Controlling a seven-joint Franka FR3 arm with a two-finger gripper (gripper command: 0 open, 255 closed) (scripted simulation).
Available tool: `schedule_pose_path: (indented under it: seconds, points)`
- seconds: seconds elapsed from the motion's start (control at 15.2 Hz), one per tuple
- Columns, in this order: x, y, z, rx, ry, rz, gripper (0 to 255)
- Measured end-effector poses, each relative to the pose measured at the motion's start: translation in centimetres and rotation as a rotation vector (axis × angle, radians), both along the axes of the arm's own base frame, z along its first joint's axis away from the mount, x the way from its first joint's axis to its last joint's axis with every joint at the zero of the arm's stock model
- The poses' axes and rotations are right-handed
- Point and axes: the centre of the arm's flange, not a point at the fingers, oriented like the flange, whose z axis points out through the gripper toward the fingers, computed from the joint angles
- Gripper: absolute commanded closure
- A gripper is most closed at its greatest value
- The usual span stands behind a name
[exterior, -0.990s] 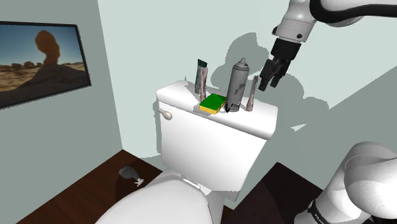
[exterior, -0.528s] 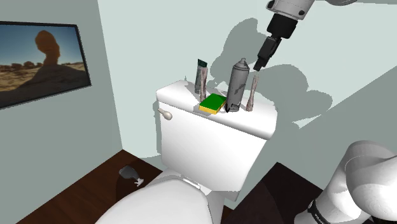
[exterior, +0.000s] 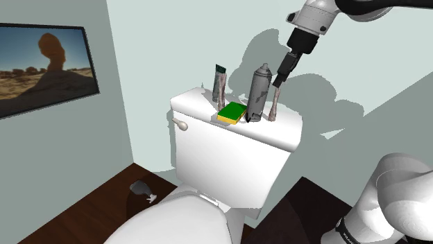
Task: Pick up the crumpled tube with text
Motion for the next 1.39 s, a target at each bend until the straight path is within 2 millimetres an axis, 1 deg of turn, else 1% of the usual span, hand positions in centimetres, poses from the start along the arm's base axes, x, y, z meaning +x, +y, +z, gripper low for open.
schedule_pose_path:
  seconds: [0.59, 0.73, 0.86, 1.39]
  points:
    - [-0.1, -0.1, -0.2, 0.000, -0.004, -0.001, 255]
    - [0.0, 0.0, 0.1, 0.000, -0.002, 0.000, 255]
    - [0.1, 0.1, 0.8, 0.000, -0.001, 0.000, 255]
    - [0.0, 0.1, 5.2, 0.000, -0.001, 0.000, 255]
